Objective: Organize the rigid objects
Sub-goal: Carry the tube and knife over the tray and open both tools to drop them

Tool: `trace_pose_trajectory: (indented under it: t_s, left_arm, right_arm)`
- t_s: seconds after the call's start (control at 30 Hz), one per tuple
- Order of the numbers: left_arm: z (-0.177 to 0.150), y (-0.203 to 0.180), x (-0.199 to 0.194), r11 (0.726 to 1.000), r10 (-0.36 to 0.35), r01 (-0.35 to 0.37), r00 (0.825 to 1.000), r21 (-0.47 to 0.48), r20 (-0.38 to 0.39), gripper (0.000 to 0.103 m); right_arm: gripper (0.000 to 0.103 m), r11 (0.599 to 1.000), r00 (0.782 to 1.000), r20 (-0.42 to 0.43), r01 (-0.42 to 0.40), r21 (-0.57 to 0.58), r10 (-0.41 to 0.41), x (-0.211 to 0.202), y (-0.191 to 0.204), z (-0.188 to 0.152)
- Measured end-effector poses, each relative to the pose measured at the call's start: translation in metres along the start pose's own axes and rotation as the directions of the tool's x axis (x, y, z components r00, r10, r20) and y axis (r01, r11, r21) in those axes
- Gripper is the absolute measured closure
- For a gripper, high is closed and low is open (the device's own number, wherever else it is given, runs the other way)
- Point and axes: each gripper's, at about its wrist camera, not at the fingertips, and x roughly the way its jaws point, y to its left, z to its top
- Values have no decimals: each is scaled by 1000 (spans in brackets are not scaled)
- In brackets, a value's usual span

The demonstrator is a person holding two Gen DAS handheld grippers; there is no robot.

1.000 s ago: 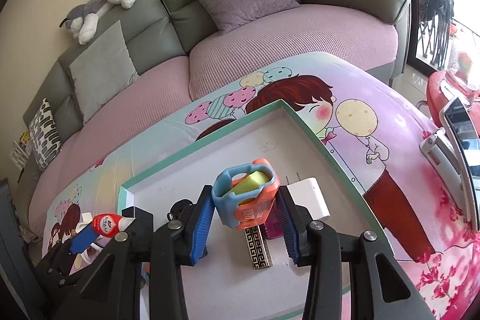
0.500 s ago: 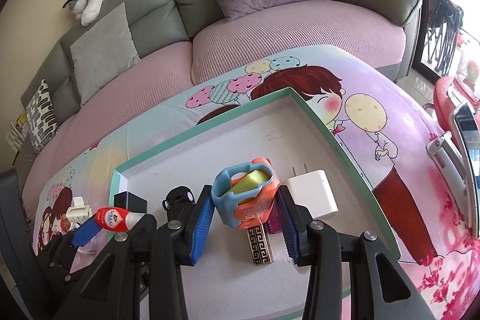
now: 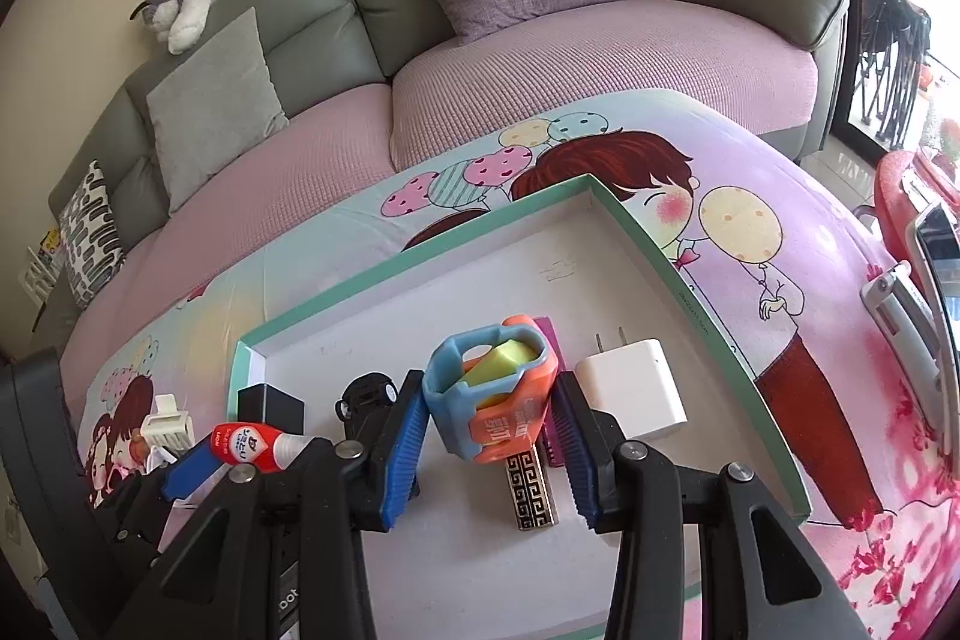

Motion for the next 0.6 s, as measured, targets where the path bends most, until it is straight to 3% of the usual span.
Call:
trace_pose_trajectory:
  t_s: [0.23, 0.4, 0.6]
  left_arm:
    - [1, 2, -7, 1000, 6, -6, 1000, 2, 15, 24]
    - [1, 6, -12, 1000, 16, -16, 1000, -3, 20, 24]
    - [3, 12, -20, 999, 29, -29, 999, -19, 42, 23]
  right_arm:
    - [58, 1000, 1000, 3, 13, 4, -13, -1, 0, 0]
    - [45, 1000, 1000, 14, 28, 4, -28, -2, -1, 2]
    - [43, 999, 999, 15, 32, 3, -32, -3, -1, 2]
